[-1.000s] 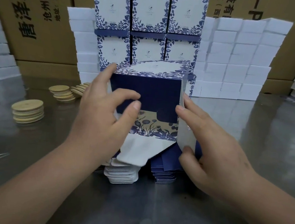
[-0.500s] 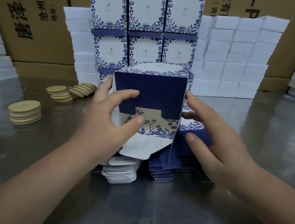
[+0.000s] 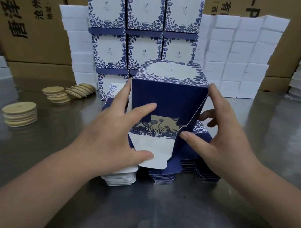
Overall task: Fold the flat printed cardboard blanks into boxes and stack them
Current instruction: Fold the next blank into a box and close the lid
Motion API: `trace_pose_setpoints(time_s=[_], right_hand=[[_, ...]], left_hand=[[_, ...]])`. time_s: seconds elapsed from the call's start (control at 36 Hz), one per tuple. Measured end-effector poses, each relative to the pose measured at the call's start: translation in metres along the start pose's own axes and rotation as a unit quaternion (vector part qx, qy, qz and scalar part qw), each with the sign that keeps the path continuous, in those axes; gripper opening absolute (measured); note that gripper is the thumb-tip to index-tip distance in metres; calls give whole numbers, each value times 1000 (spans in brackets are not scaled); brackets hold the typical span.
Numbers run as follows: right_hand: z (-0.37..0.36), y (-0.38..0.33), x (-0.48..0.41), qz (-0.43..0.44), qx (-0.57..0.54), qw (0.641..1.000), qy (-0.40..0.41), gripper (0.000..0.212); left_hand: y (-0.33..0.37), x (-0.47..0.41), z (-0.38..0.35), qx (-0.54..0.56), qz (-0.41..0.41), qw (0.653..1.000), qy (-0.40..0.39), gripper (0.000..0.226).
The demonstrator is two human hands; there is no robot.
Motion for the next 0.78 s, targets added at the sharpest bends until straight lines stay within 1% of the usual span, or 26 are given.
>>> trace_pose_setpoints(time_s=[0.06,0.14,0.19,0.28,0.33,0.39,0.47,0.53,0.67,0.78], right_hand=[[0,2,-1,-14,-3,1000,1,87],[-1,8,-1,-43,-41,998,8,93],[-1,11,0,-66,-69,995,7,96],[1,12,0,-75,-65,995,14,98],[4,11,-1,-67,-53,996,29,95],[7,11,0,-64,-46,996,46,94],[10,12,1,-60,-38,996,60,90],[10,9,2,-39,-13,997,66,87],[7,2,2,-6,75,996,57,79],[6,-7,3,34,106,991,68,65]], left_hand=[[-2,0,-1,-26,9,999,-16,99],[-2,-1,-6,-47,-11,998,-39,107],[1,0,-9,-49,-33,997,-48,107],[5,1,-8,-32,-58,997,-42,101],[8,2,-4,3,-72,997,-21,91],[8,4,1,70,-79,994,0,81],[5,5,4,189,-77,979,21,70],[5,5,4,237,-90,967,29,65],[0,5,3,288,-103,951,48,61],[-2,2,3,276,-89,954,71,59]])
Point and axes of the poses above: each hand's wrist, its own x-axis away from the middle knuckle, its own z-axis out of the back of the hand, y = z × x, the point moved 7 cm from there along -x, towards the middle knuckle, and after that the axes turned 12 degrees about x, right-handed, at the moved point
